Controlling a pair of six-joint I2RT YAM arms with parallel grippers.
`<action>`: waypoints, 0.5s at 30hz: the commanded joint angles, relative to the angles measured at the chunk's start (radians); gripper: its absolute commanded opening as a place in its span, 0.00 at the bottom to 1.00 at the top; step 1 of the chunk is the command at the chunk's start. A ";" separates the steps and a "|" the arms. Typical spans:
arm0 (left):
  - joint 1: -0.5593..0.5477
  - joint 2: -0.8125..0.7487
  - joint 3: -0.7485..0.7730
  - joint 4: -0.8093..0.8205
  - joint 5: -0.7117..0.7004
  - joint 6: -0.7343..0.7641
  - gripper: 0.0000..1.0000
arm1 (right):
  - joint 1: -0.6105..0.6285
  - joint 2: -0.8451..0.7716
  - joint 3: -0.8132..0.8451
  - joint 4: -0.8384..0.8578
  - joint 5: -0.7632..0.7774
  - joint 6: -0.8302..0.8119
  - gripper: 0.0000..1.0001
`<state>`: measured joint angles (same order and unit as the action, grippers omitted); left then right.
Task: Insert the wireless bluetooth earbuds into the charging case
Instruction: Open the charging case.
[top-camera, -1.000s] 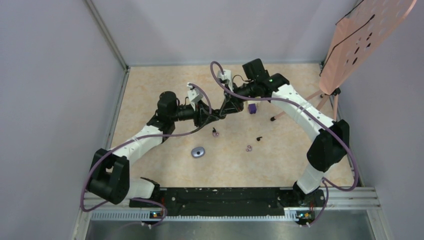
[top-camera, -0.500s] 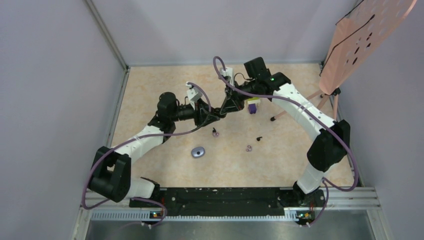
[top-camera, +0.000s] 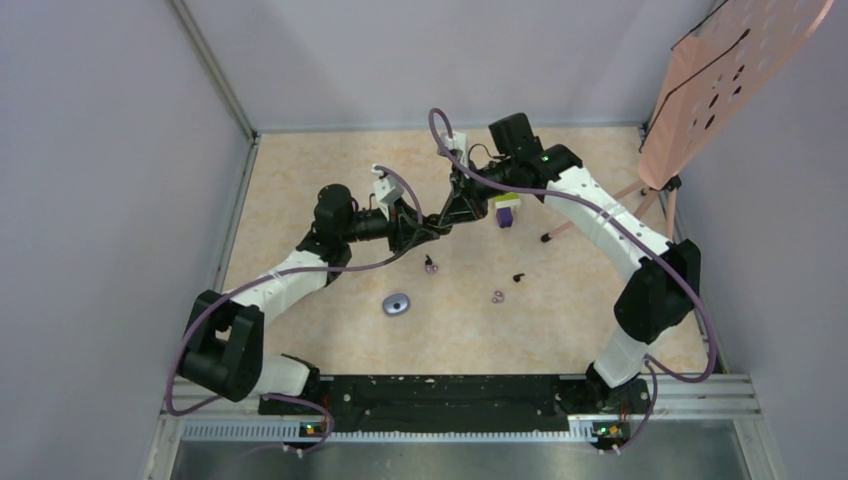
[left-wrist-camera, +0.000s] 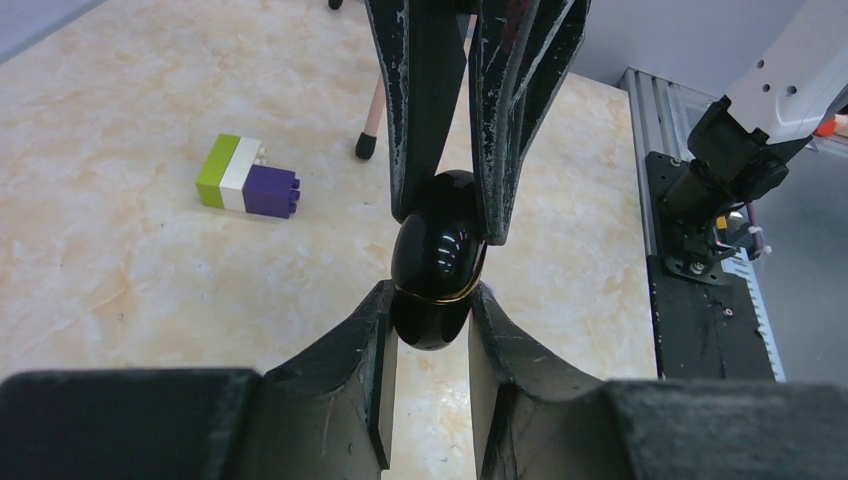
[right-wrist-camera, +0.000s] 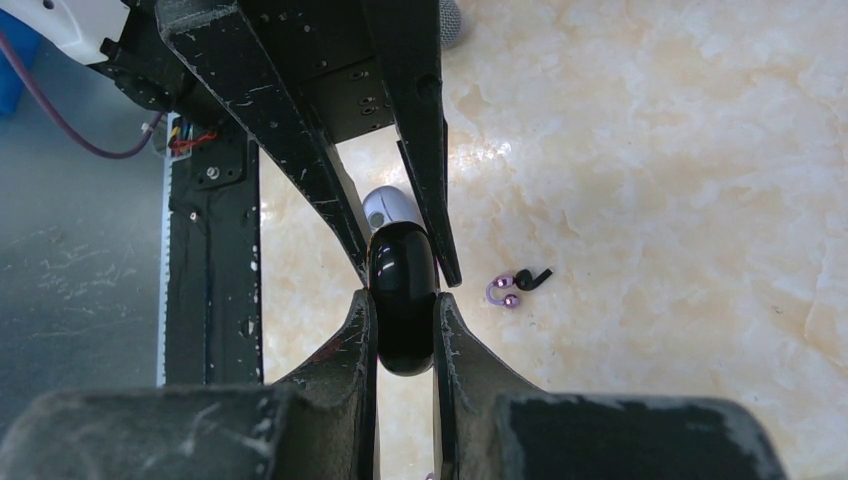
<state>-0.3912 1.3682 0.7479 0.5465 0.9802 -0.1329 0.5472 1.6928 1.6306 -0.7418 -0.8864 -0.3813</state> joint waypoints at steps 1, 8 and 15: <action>-0.001 0.003 0.003 0.058 0.023 0.006 0.02 | -0.003 -0.011 0.002 0.050 -0.003 0.018 0.00; -0.001 -0.001 -0.006 0.048 0.053 0.024 0.00 | -0.014 -0.004 0.008 0.090 0.076 0.074 0.34; -0.001 0.001 -0.006 0.045 0.055 0.032 0.00 | -0.063 0.022 0.063 0.102 0.092 0.107 0.39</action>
<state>-0.3866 1.3685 0.7414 0.5434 0.9802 -0.1165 0.5163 1.6932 1.6344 -0.7071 -0.8482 -0.2939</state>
